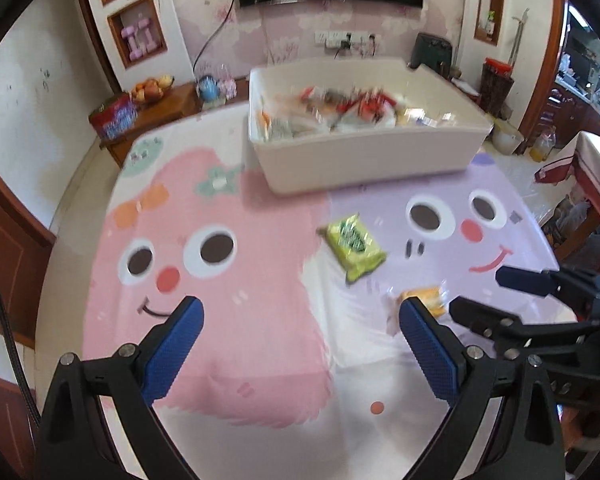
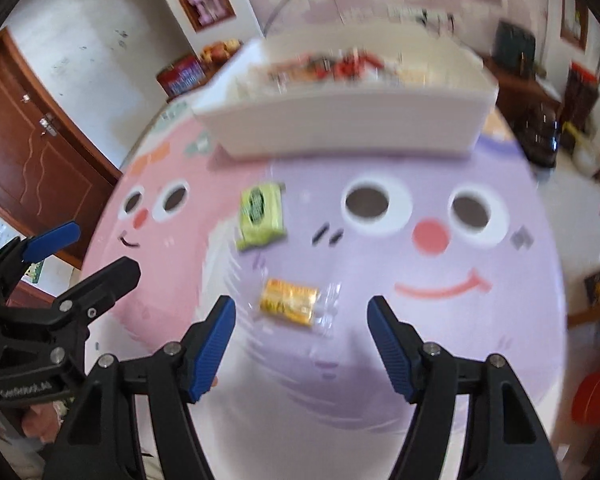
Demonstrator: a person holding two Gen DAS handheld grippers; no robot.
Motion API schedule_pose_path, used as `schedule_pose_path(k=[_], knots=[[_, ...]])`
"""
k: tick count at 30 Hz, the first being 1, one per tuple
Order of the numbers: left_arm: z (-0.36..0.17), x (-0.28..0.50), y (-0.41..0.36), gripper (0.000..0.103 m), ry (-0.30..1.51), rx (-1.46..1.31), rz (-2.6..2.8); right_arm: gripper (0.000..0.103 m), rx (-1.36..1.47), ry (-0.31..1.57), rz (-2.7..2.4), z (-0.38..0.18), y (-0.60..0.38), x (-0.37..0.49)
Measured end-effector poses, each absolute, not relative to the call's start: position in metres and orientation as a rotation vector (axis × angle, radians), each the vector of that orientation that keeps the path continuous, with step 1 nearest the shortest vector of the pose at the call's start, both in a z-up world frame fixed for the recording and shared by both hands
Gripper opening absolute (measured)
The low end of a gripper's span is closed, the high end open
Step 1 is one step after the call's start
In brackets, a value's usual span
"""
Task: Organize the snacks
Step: 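Withdraw both tools from the box toward the green pack and yellow bar, then grasp the green pack with the left tool while the right tool grasps the yellow bar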
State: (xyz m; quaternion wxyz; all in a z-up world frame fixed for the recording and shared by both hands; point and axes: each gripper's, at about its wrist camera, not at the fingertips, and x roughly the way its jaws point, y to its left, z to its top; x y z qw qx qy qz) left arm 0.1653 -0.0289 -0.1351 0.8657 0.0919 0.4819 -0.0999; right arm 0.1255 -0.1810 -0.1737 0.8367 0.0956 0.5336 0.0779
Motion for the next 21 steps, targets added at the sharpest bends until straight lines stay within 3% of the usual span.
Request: schedule_pose_path(k=[8,17,21], knots=[[-0.166,0.182,-0.014,0.098,1.083,0.126,-0.169,0.07,0.228,1.197,0.114,-0.218,-0.162,0.137],[-0.173,0.209,-0.012,0.098,1.108,0.067,-0.164,0.073,0.09,1.106,0.032,-0.223,-0.135,0.146],[-0.177,0.222,-0.017,0.098,1.122,0.054,-0.167,0.067,0.034,1.069,0.032,-0.225,-0.134,0.142]])
